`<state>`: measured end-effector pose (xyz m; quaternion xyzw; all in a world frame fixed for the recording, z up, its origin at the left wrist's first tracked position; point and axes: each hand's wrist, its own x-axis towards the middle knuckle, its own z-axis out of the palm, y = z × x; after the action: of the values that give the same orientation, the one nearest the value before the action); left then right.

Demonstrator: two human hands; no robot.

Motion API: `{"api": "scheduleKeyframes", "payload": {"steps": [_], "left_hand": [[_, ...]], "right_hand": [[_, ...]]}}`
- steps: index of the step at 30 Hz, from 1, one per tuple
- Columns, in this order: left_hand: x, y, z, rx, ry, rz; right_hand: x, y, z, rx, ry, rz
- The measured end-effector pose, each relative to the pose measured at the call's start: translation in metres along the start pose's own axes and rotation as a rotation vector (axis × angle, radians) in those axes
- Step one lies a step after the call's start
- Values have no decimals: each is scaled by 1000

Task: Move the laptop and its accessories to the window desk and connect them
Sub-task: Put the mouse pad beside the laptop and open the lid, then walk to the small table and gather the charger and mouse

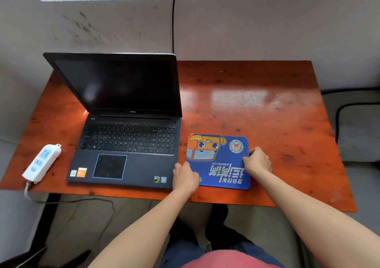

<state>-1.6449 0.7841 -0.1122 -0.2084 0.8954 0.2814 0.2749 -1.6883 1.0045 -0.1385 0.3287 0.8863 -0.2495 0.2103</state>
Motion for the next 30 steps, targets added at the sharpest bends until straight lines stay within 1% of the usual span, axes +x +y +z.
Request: {"api": "scheduleKeyframes", "payload": {"steps": [4, 12, 14, 17, 19, 20, 23, 26, 27, 29, 30], "left_hand": [[-15, -12, 8, 125, 9, 48], [-22, -21, 11, 183, 29, 102], [-21, -22, 12, 178, 41, 118], [-24, -26, 10, 121, 38, 141], [-28, -32, -1, 62, 46, 163], [-30, -36, -9, 43, 61, 169], [-41, -60, -40, 7, 133, 147], [-58, -100, -72, -8, 210, 76], [-72, -130, -89, -18, 251, 27], [-90, -167, -108, 11, 285, -23], [-107, -199, -120, 21, 321, -70]], "right_hand": [[-7, 8, 7, -33, -27, -52], [-11, 11, 4, -74, -64, -110], [-13, 9, 0, -96, -43, -125], [-20, 7, -6, -177, 46, -200], [-27, -4, -7, -233, 95, -307], [-32, -15, -5, -268, 93, -376], [-55, -63, 7, -377, -9, -620], [-94, -113, 30, -470, -47, -848], [-122, -137, 48, -512, -57, -959], [-157, -166, 70, -579, -84, -1095], [-187, -183, 90, -598, -98, -1191]]}}
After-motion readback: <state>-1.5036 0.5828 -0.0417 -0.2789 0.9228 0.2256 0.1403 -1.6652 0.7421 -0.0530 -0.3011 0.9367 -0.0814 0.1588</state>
